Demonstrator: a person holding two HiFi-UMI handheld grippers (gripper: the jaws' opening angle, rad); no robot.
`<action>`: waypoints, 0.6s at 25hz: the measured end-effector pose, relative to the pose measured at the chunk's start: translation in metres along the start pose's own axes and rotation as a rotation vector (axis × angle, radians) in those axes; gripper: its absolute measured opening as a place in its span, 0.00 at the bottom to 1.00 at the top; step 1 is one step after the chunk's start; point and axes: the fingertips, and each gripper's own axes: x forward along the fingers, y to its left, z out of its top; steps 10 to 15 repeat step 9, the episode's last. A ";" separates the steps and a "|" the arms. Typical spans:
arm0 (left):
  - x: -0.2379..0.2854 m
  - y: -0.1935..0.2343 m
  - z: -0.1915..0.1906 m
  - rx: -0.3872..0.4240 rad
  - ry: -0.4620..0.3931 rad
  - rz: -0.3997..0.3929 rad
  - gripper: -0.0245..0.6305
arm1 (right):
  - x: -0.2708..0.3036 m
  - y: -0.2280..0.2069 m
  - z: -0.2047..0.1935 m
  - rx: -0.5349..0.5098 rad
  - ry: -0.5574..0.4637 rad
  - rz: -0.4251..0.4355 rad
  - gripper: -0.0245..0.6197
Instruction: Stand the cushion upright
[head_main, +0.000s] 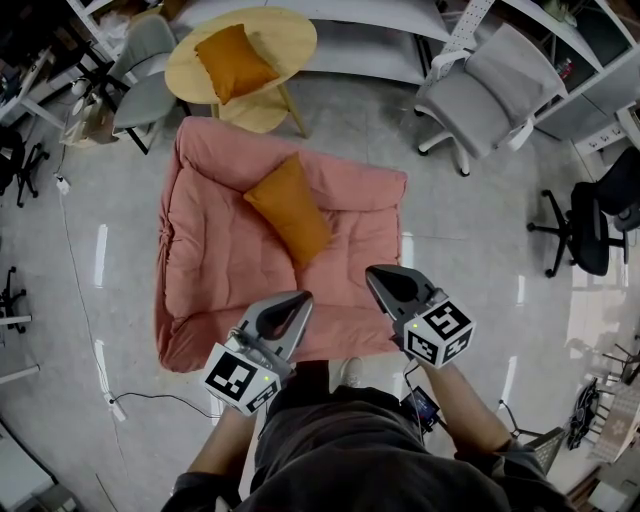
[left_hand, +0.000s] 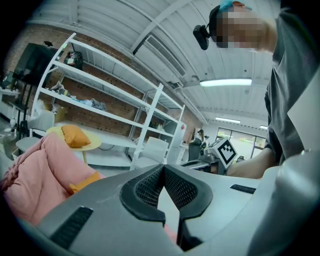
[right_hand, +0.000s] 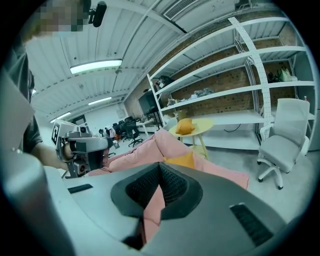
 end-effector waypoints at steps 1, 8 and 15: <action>0.000 0.001 0.000 0.001 0.002 0.000 0.05 | 0.000 0.000 0.000 0.002 -0.001 -0.001 0.06; 0.002 0.001 0.001 0.008 0.003 0.000 0.05 | 0.001 0.000 -0.001 0.010 -0.006 0.004 0.06; 0.002 0.001 0.001 0.009 0.001 0.000 0.05 | 0.001 -0.001 -0.001 0.010 -0.007 0.004 0.06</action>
